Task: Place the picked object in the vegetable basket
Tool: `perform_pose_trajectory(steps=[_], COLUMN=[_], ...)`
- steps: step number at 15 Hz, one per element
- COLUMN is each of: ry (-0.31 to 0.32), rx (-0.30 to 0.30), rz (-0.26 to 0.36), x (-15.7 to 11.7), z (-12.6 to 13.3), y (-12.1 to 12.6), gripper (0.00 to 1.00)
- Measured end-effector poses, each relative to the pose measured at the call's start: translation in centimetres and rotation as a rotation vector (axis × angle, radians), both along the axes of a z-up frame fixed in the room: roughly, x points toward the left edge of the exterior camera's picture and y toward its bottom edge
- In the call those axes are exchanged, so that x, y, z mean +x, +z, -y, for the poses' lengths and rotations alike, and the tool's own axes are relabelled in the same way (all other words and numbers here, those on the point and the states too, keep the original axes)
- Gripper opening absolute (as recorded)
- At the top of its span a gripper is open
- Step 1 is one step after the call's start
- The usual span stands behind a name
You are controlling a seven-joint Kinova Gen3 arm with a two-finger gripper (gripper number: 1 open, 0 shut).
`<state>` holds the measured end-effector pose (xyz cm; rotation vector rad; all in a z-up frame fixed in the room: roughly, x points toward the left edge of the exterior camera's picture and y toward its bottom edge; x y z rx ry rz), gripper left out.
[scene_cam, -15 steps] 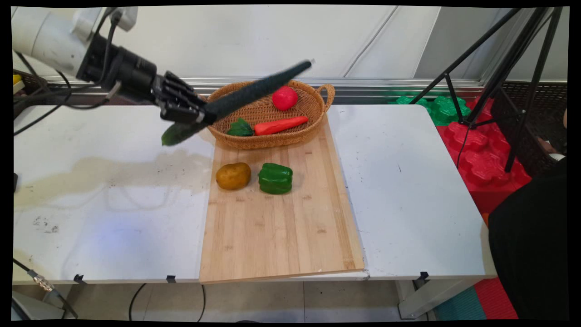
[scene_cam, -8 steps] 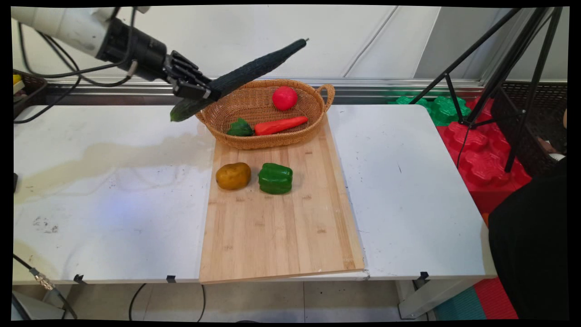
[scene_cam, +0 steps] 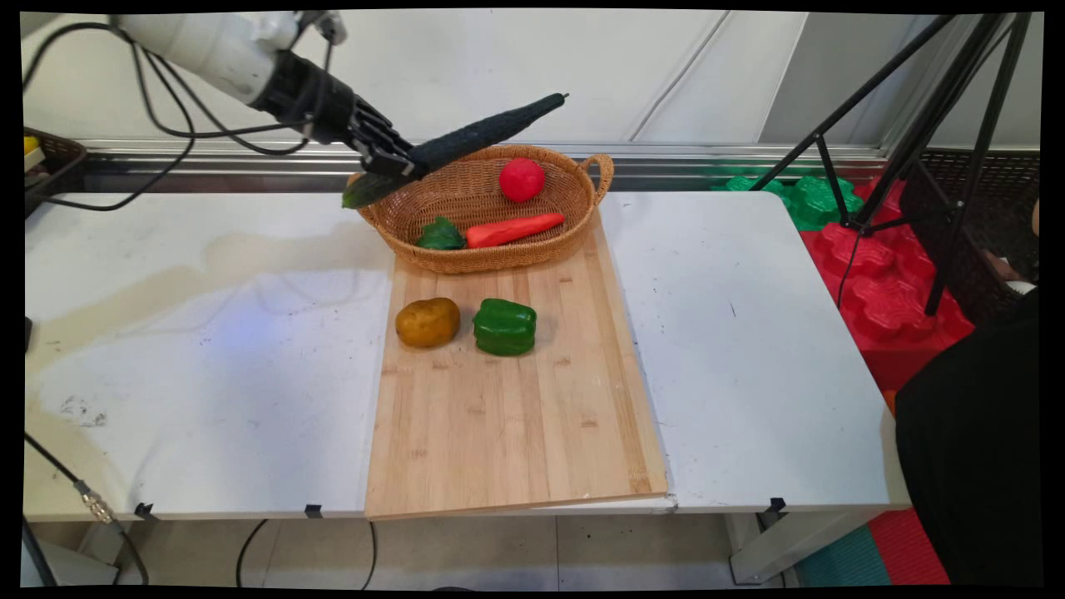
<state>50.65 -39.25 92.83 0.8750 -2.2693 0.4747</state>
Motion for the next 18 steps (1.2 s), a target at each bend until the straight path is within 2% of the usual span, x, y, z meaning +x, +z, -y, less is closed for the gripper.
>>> perform_pose_trajectory(steps=[5,12,13,18], ry=[0.0,0.026,0.031,0.046], rx=[0.033,0.097,0.105,0.121], rz=[0.034,0.034,0.033,0.022], x=[-1.3,-2.7,-2.8,-3.4], z=[3.9,6.4,6.7,7.8], y=[-2.4,-4.8,-5.2,-6.0], gripper=[0.0,0.0,1.0,1.0])
